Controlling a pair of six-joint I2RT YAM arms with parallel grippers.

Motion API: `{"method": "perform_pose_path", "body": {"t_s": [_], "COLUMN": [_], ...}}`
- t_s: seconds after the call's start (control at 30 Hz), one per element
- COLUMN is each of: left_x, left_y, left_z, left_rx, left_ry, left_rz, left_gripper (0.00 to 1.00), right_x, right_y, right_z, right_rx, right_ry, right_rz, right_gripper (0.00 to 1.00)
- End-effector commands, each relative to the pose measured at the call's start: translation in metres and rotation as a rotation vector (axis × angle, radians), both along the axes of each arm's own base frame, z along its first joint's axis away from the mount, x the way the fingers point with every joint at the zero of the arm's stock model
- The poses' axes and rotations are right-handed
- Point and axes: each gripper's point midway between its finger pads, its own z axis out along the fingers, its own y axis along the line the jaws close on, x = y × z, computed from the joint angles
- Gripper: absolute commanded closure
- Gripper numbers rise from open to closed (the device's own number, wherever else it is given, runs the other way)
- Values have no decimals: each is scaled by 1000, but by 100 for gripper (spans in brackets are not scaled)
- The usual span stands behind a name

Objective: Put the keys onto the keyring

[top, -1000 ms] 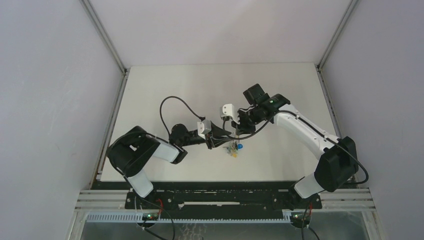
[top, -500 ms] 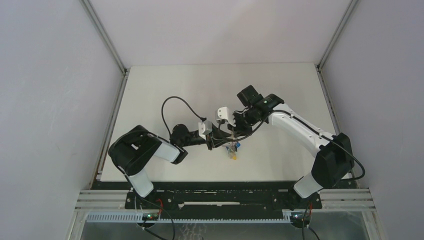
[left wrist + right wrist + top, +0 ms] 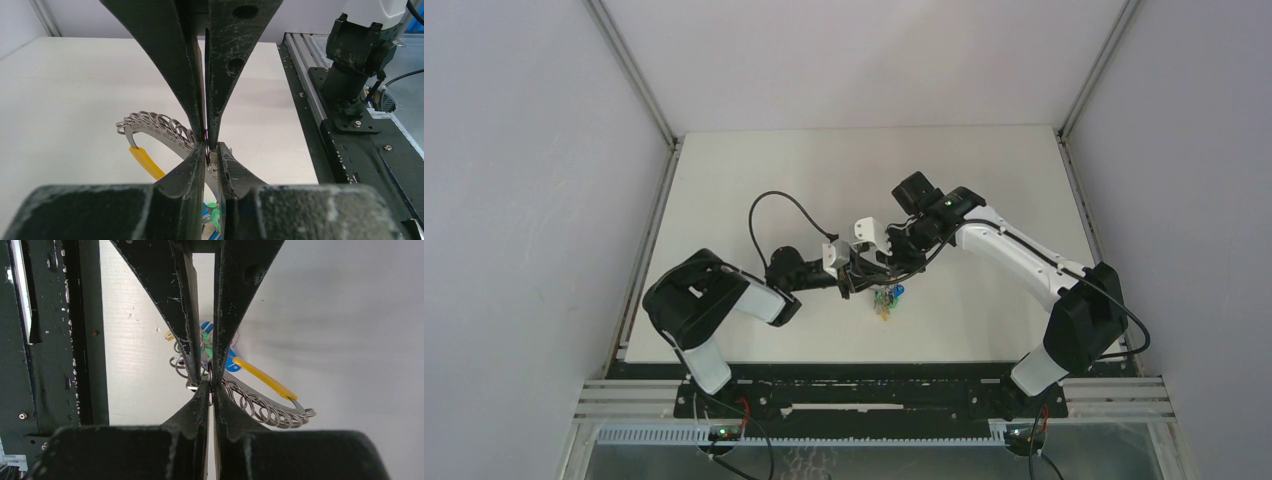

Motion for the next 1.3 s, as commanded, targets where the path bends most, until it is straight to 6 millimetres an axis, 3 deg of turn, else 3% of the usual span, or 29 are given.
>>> {"method": "perform_pose_path", "body": {"t_s": [0.0,0.23,0.43,0.57,0.83,1.0,1.27], "left_x": [0,1,-2,-1,2,2,4], "left_y": [-10,-10,-8,-5,4,7,7], "left_z": [18,12,20,24,34,41,43], "left_rx": [-44,-34,-47,-54,-73,-84,-90], "left_ry": [-57,-53,-77,-83,-101,-112,-106], "left_rz": [-40,-36,-39,-19,19,35,46], "left_gripper": [81,81,99,100,100,100,100], "right_x": [10,9,8,8,7,2,-2], "right_y": [15,14,16,14,-5,-13,-6], "right_z": [25,28,27,29,54,50,44], "right_rx": [68,70,71,82,333,469,600], "right_ry": [-72,-79,-74,-76,-107,-91,-47], "right_rz": [27,25,30,19,-35,-68,-60], "right_gripper": [100,100,100,100,78,76,76]}}
